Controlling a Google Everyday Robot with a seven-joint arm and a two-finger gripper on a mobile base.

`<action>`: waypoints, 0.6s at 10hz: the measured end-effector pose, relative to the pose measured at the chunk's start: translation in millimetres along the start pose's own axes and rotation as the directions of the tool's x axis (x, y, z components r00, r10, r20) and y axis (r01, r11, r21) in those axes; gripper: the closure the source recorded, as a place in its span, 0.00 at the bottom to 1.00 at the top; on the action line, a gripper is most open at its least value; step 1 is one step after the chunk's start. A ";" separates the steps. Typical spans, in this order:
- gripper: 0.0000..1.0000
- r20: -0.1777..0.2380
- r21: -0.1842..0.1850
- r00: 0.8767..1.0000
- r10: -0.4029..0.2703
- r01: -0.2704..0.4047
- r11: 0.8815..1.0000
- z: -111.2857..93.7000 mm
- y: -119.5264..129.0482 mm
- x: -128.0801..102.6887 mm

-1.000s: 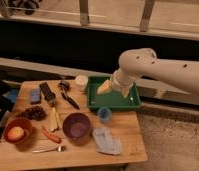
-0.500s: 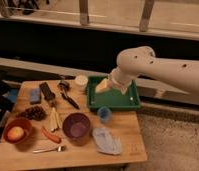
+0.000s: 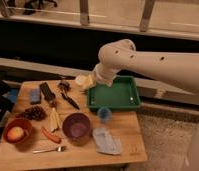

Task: Place brush in purple bowl

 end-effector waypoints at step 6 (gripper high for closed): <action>0.20 0.026 -0.048 0.997 -0.072 0.073 0.996 27.3 32.4 -24.9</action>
